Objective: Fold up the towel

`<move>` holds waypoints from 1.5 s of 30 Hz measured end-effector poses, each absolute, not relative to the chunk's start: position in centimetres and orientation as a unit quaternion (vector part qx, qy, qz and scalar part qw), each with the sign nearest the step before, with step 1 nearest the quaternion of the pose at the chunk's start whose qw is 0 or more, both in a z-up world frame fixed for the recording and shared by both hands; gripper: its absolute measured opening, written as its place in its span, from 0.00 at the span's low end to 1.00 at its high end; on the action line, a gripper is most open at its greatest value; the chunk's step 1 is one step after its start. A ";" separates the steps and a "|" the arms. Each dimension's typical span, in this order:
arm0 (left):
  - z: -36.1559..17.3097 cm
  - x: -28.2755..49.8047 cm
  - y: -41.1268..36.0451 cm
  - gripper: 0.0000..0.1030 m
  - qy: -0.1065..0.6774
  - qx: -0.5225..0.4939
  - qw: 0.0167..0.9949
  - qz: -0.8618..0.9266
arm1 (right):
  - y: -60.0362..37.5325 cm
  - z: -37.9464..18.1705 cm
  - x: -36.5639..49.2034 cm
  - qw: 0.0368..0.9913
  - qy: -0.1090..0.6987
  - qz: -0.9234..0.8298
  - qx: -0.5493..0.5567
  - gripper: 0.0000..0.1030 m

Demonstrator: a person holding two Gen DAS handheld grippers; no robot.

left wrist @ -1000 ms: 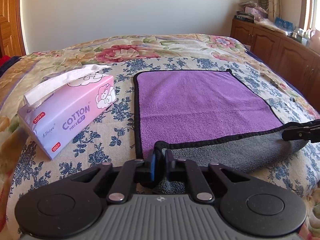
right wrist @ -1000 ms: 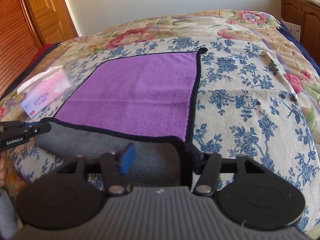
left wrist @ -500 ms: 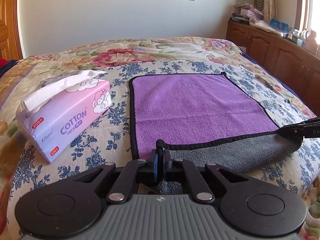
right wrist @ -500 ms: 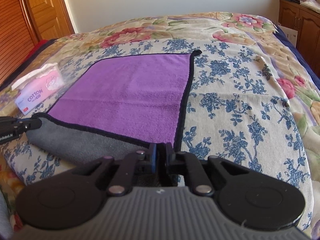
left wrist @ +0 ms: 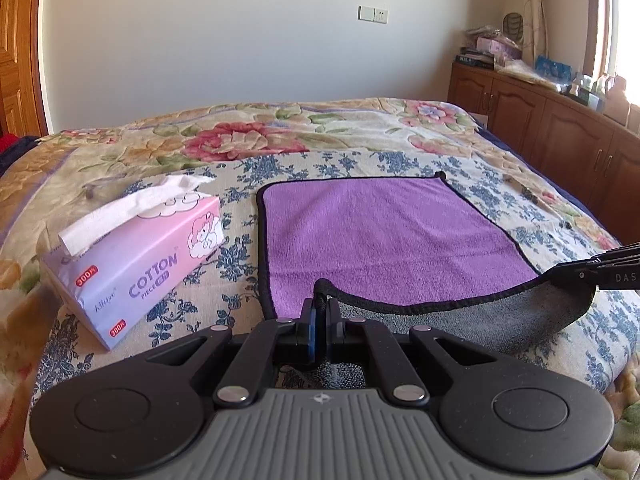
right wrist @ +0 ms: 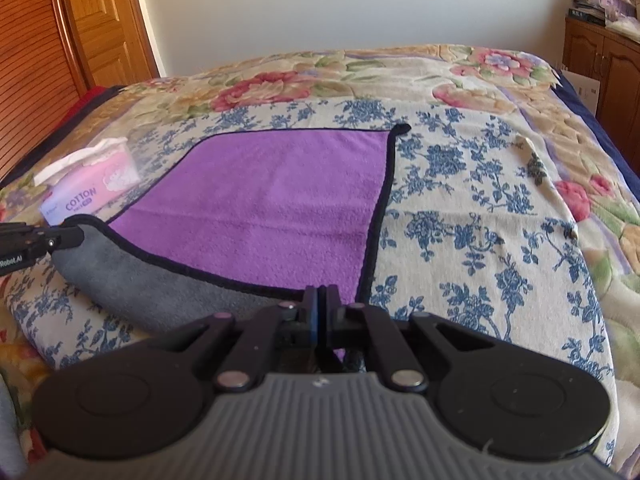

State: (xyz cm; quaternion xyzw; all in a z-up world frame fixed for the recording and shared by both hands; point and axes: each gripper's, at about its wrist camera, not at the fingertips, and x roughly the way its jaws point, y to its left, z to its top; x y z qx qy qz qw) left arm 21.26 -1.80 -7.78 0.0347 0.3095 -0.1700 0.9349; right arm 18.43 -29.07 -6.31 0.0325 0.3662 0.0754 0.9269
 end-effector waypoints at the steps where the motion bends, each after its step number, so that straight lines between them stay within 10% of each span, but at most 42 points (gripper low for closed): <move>1: -7.6 21.2 -1.8 0.05 0.307 0.034 0.936 -0.170 | -29.1 -6.3 18.4 0.928 0.364 0.076 0.032 0.04; 45: -4.0 23.4 -1.9 0.05 0.265 0.014 0.952 -0.154 | -28.3 -2.5 21.0 0.957 0.275 0.096 0.002 0.04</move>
